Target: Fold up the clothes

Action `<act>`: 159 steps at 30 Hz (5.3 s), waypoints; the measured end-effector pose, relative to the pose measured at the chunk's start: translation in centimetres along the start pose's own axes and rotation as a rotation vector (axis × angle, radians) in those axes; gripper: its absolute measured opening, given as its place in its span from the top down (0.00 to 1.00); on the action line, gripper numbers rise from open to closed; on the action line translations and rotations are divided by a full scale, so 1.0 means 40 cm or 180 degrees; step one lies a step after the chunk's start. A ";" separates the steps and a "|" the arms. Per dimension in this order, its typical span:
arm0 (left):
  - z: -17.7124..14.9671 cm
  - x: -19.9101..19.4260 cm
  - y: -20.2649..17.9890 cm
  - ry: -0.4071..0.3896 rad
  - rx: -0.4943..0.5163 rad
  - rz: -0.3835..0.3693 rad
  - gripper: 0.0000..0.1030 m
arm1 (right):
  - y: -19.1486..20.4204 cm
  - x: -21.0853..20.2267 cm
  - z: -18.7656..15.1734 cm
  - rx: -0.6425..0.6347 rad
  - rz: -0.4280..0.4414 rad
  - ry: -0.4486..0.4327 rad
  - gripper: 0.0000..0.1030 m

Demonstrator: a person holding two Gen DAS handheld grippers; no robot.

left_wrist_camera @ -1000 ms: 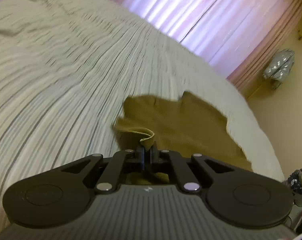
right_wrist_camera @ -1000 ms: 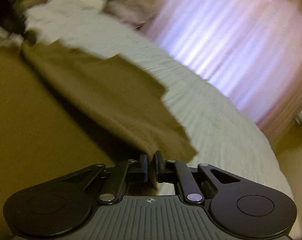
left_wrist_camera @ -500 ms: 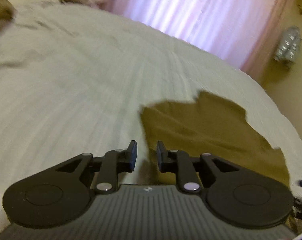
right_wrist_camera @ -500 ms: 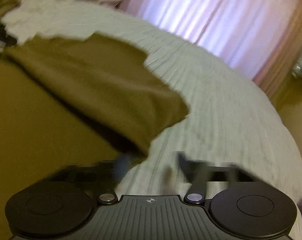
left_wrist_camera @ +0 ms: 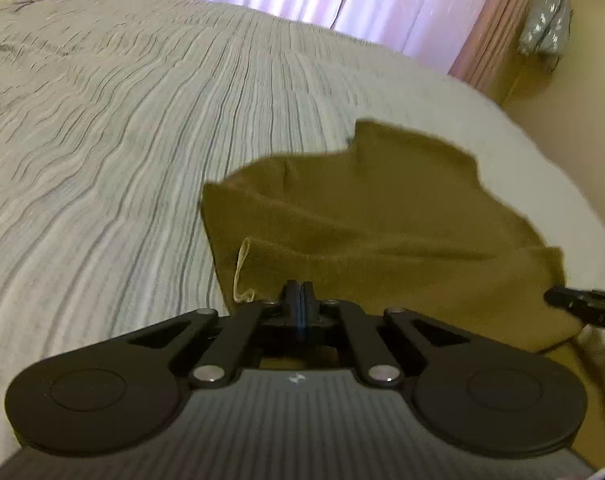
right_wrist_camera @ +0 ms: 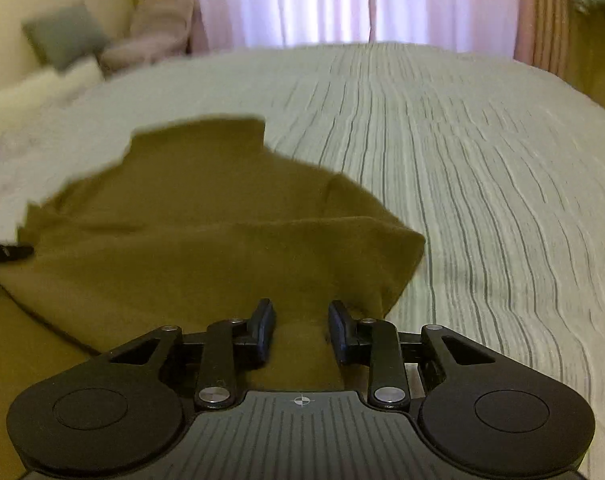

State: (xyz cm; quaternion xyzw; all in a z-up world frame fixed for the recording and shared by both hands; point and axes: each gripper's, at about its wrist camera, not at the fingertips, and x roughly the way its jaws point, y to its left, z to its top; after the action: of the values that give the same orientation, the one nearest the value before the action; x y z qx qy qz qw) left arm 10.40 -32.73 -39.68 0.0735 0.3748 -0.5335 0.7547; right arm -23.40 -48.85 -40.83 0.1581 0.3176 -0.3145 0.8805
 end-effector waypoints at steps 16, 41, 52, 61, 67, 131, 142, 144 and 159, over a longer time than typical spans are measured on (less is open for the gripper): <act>0.201 0.065 -0.019 0.0123 0.0330 -0.0055 0.70 | -0.002 0.116 0.173 -0.0225 0.0217 0.0108 0.22; 0.131 0.059 -0.020 -0.0351 0.0225 -0.1232 0.96 | 0.002 0.083 0.254 -0.0295 0.1208 -0.0595 0.94; -0.075 -0.092 -0.036 0.0069 0.0979 -0.0786 0.82 | 0.130 -0.080 -0.010 -0.1194 0.0743 0.0106 0.34; 0.099 0.015 -0.102 -0.0276 0.0808 -0.0540 0.71 | 0.110 -0.023 0.063 -0.0978 0.0414 -0.0158 0.19; 0.017 0.108 0.029 0.0044 0.0387 -0.0089 0.88 | 0.091 0.100 0.053 -0.0937 0.0193 -0.0138 0.19; -0.675 -0.999 -0.353 0.0127 0.0300 0.0747 0.60 | 0.417 -0.897 -0.532 0.0260 -0.0431 0.0101 0.19; -0.703 -1.052 -0.384 0.0018 0.0365 0.0745 0.57 | 0.459 -0.965 -0.537 0.0205 -0.0448 -0.0063 0.19; -0.707 -1.057 -0.387 0.0008 0.0379 0.0751 0.56 | 0.460 -0.971 -0.541 0.0196 -0.0442 -0.0079 0.19; -0.697 -1.007 -0.367 0.0178 0.0391 0.0826 0.54 | 0.454 -0.914 -0.543 0.0174 -0.0369 0.0078 0.19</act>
State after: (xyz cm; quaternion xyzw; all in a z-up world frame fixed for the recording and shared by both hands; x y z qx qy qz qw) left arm -21.86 5.57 -29.22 0.1823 0.3497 -0.4511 0.8006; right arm -43.47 -8.21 -31.57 0.1672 0.3282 -0.3716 0.8522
